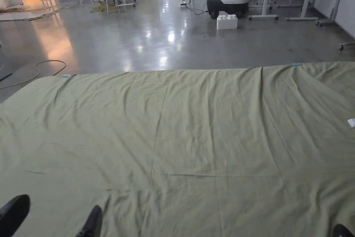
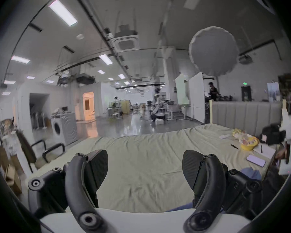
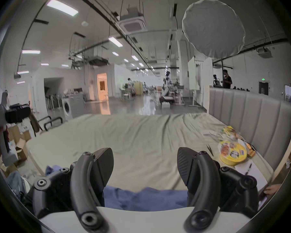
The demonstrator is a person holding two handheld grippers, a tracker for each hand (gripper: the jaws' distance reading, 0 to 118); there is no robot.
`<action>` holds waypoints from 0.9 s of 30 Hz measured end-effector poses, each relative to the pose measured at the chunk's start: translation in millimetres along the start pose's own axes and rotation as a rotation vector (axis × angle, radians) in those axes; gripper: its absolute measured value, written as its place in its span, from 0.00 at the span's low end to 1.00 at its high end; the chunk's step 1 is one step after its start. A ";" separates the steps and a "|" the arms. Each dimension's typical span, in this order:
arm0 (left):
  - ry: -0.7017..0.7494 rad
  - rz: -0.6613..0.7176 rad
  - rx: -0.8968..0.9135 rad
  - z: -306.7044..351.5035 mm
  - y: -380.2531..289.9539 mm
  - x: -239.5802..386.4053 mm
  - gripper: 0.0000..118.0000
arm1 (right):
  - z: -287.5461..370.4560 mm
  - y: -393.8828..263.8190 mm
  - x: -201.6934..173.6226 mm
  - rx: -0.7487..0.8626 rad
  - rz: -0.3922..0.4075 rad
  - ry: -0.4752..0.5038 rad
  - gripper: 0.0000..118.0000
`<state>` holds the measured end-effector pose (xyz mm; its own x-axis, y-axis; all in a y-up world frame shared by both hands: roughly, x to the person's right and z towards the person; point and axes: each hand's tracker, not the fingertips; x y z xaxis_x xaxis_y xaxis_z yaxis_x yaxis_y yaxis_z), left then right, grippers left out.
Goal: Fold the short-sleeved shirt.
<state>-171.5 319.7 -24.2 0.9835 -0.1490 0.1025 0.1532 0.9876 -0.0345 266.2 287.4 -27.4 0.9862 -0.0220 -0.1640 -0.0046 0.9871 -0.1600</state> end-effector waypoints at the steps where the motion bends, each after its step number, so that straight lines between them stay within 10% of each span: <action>1: -0.023 -0.010 -0.009 -0.3 -0.3 1.2 0.73 | -1.1 2.5 -0.8 0.001 0.005 0.027 0.67; 3: -0.038 0.001 -0.016 -0.4 11.0 19.4 0.61 | -2.8 1.6 -5.9 -0.006 0.006 0.016 0.59; 6: -0.117 0.069 -0.026 -0.5 14.1 25.6 0.03 | -0.8 1.0 -10.1 0.010 0.002 0.026 0.06; 27: -0.149 0.229 -0.079 -0.4 4.8 5.4 0.00 | -0.6 -3.1 -14.3 -0.025 -0.031 0.012 0.00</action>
<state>-165.4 323.5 -24.2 0.9693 0.0926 0.2278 -0.0590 0.9869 -0.1502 252.0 284.6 -25.2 0.9838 -0.0551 -0.1707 0.0221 0.9816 -0.1896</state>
